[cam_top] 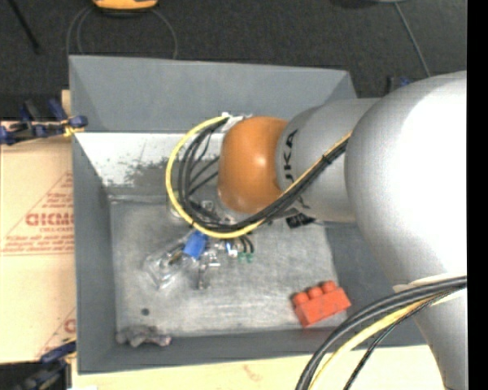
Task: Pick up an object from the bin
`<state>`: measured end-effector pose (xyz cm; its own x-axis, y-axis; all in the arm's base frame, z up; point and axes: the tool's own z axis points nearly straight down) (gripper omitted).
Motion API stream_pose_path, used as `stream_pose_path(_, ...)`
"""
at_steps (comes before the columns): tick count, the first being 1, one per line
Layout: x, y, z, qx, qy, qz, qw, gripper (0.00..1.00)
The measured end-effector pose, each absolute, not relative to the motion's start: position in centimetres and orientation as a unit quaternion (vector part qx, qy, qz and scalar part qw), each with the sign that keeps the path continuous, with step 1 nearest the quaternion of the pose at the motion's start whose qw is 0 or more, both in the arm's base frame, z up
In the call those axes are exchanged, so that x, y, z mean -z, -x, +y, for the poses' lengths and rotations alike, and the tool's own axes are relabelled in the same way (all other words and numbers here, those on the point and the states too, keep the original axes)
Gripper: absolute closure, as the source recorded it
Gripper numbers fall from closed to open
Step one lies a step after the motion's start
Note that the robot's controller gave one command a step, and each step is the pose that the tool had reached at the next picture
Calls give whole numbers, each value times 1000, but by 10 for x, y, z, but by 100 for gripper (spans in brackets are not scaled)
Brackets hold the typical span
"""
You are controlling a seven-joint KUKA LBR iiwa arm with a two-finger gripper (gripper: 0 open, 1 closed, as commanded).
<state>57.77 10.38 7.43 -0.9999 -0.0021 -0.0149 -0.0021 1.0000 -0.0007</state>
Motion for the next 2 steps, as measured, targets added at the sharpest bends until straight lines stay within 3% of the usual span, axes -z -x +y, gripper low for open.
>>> stream_pose_path(1, -77, -579, 104, -1, 0, 1000, 9, 100)
stream_pose_path(2, -112, -582, 103, 0, -1, 1000, 4, 100)
